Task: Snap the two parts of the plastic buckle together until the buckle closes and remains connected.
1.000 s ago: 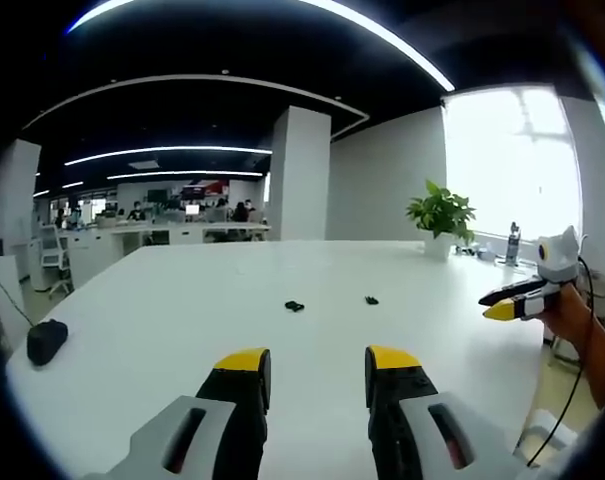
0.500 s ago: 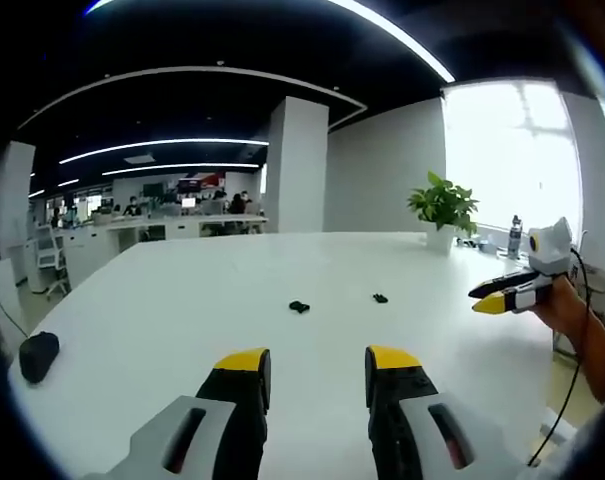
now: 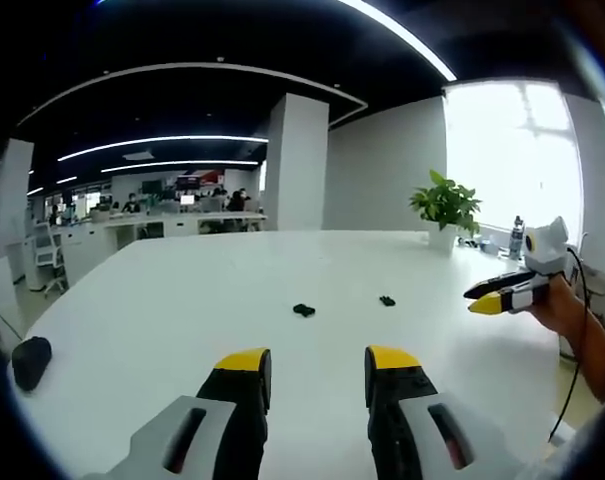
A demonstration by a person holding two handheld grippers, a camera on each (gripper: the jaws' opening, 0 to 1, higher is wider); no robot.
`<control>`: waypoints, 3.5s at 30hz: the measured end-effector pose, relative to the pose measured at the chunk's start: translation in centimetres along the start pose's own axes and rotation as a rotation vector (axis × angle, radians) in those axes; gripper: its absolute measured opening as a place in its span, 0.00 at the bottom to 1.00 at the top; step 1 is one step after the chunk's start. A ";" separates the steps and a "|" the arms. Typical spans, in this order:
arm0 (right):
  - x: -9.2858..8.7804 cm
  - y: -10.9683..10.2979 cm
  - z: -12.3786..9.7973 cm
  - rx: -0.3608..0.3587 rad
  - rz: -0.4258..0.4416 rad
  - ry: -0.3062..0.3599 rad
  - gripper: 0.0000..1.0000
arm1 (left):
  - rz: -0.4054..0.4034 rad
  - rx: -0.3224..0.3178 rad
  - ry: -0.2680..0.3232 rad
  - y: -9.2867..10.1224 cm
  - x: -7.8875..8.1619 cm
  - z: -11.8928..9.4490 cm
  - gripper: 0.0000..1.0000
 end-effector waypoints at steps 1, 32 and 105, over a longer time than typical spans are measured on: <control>0.1 0.1 0.1 -0.003 -0.001 -0.002 0.32 | -0.001 -0.002 0.001 0.0 0.0 0.1 0.37; 2.9 0.3 4.6 0.039 -0.046 -0.017 0.31 | 0.035 -0.013 -0.027 -1.5 1.9 3.2 0.37; 3.9 0.0 12.2 0.066 -0.071 -0.080 0.31 | -0.022 -0.053 -0.084 -4.4 3.0 11.6 0.35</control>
Point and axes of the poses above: the point that each gripper's makers call its tool centre point, and the gripper's own axes: z roughly forward along the fingers, y roughly to its right, x roughly out of its top, the point moved 6 cm from there along -z, roughly backward along the fingers, and after that the axes turned 13 degrees about -x, right-handed, at the moved point
